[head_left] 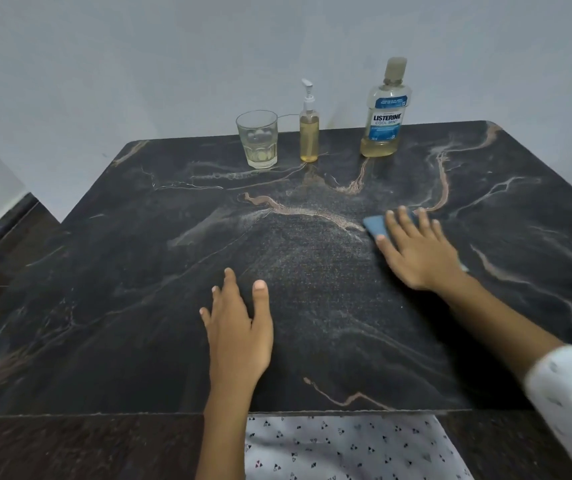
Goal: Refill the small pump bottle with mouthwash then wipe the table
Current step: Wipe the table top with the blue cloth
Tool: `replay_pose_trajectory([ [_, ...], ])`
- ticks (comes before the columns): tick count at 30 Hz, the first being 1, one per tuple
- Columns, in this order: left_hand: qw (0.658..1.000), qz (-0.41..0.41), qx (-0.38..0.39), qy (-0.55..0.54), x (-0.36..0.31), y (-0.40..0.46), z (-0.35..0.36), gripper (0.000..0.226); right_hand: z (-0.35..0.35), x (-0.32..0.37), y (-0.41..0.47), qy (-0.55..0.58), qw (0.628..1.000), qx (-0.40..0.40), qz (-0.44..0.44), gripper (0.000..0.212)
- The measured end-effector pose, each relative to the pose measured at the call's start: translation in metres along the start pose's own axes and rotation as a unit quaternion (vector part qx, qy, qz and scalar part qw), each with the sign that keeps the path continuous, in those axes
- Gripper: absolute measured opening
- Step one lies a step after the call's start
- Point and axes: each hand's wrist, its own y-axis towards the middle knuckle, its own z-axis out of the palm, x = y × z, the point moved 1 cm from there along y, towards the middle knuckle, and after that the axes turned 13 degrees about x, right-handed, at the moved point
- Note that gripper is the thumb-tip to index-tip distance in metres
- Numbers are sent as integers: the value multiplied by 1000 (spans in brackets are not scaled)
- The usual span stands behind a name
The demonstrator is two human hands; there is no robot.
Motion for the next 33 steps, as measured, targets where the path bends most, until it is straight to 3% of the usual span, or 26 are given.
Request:
replay_pose_trajectory([
  [4,1000,-13,0,-26,2,-2,-6,65,-8,73,46,-7,997,18,-73,61],
  [9,997,-31,-39,-61,8,-3,-19,64,13,163,10,-37,969,40,-239,58],
  [14,994,-33,-61,-79,18,-3,-29,61,35,160,-76,-36,922,45,-383,55],
  [17,994,-35,-60,-89,24,-3,-33,62,42,115,-114,-41,923,40,-381,58],
  [23,990,-10,-86,-113,31,0,-36,60,20,44,-83,-42,970,40,-236,61],
  [28,986,44,-86,-139,19,-7,-31,61,9,110,-21,-44,975,25,-217,54],
  [33,983,104,-49,-140,14,-12,-30,81,28,185,-40,-49,937,37,-345,56],
])
